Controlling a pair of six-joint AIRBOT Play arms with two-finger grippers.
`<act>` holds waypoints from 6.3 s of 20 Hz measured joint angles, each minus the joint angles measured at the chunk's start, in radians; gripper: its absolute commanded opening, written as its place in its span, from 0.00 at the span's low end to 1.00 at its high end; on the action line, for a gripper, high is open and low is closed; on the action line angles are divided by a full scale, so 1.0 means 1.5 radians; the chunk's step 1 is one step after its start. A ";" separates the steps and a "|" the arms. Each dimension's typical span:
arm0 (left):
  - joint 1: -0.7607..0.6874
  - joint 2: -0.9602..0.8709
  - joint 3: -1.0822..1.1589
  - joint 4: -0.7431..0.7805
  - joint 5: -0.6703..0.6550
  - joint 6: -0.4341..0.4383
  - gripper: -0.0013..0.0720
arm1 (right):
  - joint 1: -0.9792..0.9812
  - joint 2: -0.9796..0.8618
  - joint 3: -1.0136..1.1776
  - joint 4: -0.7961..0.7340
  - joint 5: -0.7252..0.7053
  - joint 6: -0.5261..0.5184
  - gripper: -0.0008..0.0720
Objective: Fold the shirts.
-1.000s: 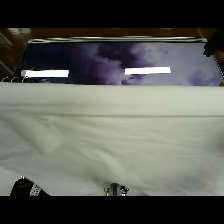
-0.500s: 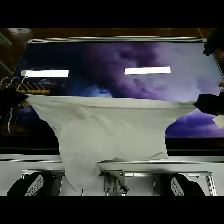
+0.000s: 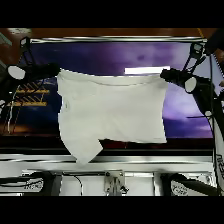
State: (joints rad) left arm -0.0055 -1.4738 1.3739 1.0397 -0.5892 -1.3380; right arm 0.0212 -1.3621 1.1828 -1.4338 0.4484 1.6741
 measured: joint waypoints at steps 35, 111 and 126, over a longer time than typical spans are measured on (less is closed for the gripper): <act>0.022 -0.176 0.061 0.152 -0.440 -0.089 0.50 | 0.003 -0.160 0.000 -0.116 0.299 0.034 0.71; 0.175 0.168 -0.369 -0.256 -0.484 0.123 0.07 | -0.228 0.049 -0.217 0.252 0.455 -0.219 0.09; 0.161 -0.102 -0.078 -0.331 -0.469 0.068 0.07 | -0.075 -0.066 -0.002 0.084 0.297 -0.081 0.09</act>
State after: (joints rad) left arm 0.2359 -1.6264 1.2572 0.5426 -1.2922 -1.2354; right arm -0.0910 -1.4616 1.1801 -1.3083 0.8944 1.5524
